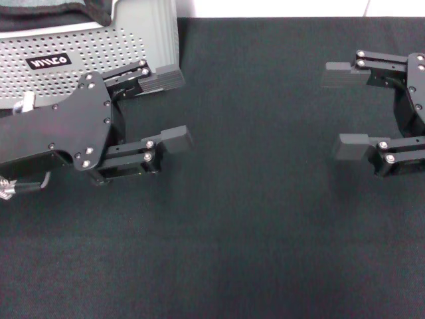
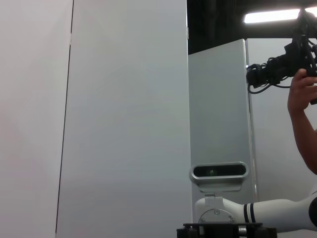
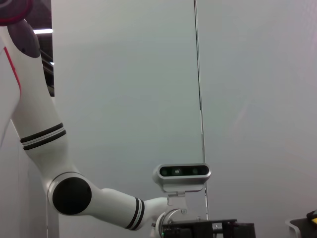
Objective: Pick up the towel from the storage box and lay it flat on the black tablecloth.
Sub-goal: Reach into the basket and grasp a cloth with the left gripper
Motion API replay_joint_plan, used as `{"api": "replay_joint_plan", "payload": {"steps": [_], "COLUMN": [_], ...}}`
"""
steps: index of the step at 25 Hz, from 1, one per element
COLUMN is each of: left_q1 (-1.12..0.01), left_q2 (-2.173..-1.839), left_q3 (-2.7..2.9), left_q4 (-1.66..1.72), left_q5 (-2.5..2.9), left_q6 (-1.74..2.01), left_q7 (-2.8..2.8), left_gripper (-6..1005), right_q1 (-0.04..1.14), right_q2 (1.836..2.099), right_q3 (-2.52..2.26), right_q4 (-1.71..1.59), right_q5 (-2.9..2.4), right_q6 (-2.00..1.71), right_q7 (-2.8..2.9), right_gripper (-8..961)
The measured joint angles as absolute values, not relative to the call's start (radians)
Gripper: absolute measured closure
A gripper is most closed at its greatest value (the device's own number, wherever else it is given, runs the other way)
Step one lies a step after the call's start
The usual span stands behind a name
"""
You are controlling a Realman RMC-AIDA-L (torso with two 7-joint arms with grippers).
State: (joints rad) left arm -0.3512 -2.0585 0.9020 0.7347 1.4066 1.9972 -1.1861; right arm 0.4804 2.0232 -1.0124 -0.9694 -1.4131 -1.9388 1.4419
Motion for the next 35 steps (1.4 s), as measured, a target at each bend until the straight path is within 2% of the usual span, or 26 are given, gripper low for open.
{"api": "replay_joint_plan", "payload": {"steps": [14,20,35], "left_q1": [-0.348,-0.365,-0.419], "left_q2": [-2.059,-2.092,-2.092], "left_q3": [0.889,0.717,0.687], "left_q4": [0.715,0.634,0.432], "left_q5": [1.405,1.393,1.261], "left_q6": [1.967,1.766,1.411], "left_q7": [-1.132,-1.046,-0.812], "left_gripper": [259,260,260], "right_q1": [0.480,0.480,0.476], "right_q2": [2.023,2.023,2.023], "right_q3": [-1.012,-1.012,-1.002], "right_q4": [-0.967,-0.954,-0.931], "right_q5": [-1.412,-1.410,-1.408], "right_q6": [-1.939,-1.939,-1.939], "right_q7": [1.431,1.419,1.414], "right_gripper": [161,162,163]}}
